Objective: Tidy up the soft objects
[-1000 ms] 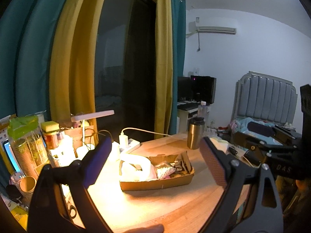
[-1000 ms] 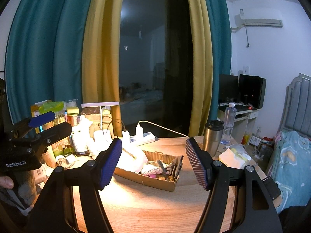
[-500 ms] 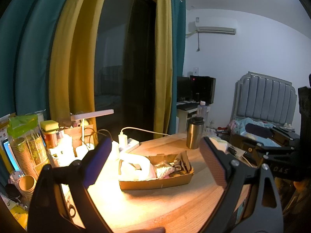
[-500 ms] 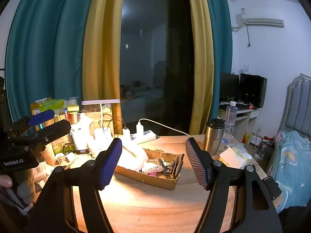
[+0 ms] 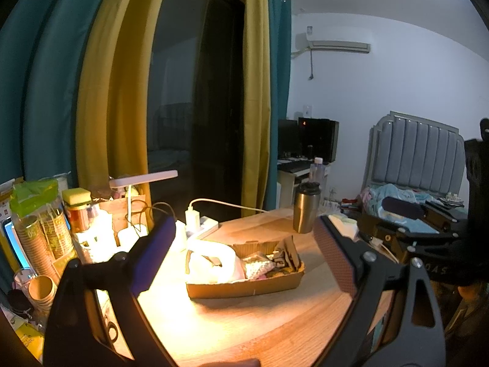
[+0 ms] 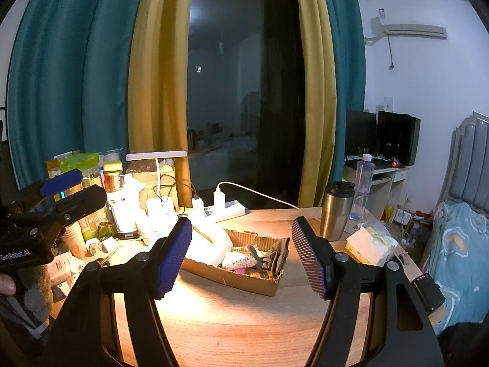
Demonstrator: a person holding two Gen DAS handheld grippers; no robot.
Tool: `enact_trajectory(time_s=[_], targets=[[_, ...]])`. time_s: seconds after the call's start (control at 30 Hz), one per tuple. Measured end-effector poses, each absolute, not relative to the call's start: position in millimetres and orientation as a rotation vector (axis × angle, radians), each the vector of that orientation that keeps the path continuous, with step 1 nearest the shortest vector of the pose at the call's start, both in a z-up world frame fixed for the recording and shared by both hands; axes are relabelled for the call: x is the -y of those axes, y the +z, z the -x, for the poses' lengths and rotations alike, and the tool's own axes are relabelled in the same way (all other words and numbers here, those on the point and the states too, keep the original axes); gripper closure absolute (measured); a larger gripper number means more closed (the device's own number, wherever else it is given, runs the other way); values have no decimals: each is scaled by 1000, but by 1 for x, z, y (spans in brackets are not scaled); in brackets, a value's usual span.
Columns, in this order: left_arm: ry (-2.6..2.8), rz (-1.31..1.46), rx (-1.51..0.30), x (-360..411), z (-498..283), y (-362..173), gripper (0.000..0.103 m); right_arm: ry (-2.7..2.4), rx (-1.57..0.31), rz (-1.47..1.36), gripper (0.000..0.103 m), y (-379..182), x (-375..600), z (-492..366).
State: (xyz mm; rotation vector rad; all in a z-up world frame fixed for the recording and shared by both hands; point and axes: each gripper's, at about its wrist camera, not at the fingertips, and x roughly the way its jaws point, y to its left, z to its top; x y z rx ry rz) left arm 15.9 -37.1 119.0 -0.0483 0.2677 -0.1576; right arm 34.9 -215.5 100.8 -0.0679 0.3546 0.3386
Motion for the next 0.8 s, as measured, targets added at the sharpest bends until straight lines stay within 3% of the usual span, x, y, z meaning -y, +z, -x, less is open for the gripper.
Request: enact_trajectory(time_s=[0.8], targets=[[-143,32,-279,40,-24,116,10,349,-382,84,32,95,213,-44]])
